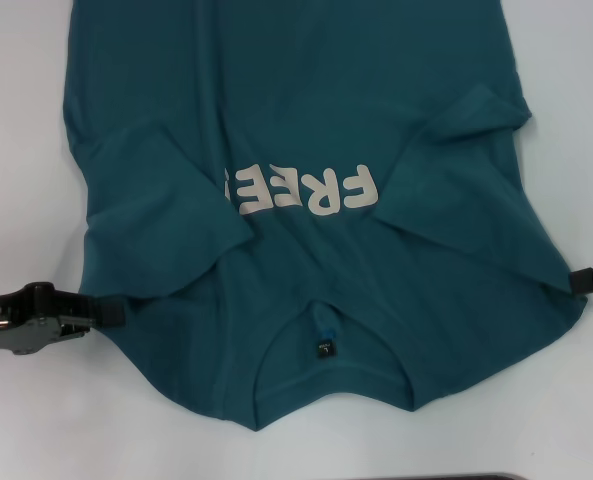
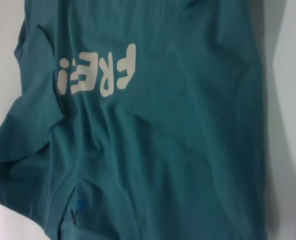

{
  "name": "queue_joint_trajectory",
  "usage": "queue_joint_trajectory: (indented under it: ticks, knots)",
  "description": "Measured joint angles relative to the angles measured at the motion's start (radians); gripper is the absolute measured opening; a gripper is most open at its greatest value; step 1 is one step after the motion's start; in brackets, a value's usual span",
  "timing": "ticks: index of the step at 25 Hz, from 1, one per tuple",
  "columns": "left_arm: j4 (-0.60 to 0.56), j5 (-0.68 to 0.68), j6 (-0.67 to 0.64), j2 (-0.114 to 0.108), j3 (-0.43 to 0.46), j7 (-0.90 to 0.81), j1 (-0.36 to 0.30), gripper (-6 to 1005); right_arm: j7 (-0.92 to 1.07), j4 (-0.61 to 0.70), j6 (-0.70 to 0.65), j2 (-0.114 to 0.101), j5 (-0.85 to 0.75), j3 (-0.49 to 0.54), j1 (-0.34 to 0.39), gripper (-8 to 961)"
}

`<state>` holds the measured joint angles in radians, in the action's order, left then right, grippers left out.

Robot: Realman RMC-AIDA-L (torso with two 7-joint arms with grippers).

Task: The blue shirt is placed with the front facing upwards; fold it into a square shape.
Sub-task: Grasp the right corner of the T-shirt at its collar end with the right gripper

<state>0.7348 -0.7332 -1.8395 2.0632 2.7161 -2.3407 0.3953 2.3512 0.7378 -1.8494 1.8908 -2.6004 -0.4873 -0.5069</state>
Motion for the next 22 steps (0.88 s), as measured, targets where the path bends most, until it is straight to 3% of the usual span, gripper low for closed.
queue_joint_trajectory:
  ticks: [22]
  knots:
    - [-0.002, 0.0, 0.005, 0.003, -0.001, 0.003, -0.001, 24, 0.052, -0.013, 0.09, 0.037, -0.005, -0.086, -0.026, 879]
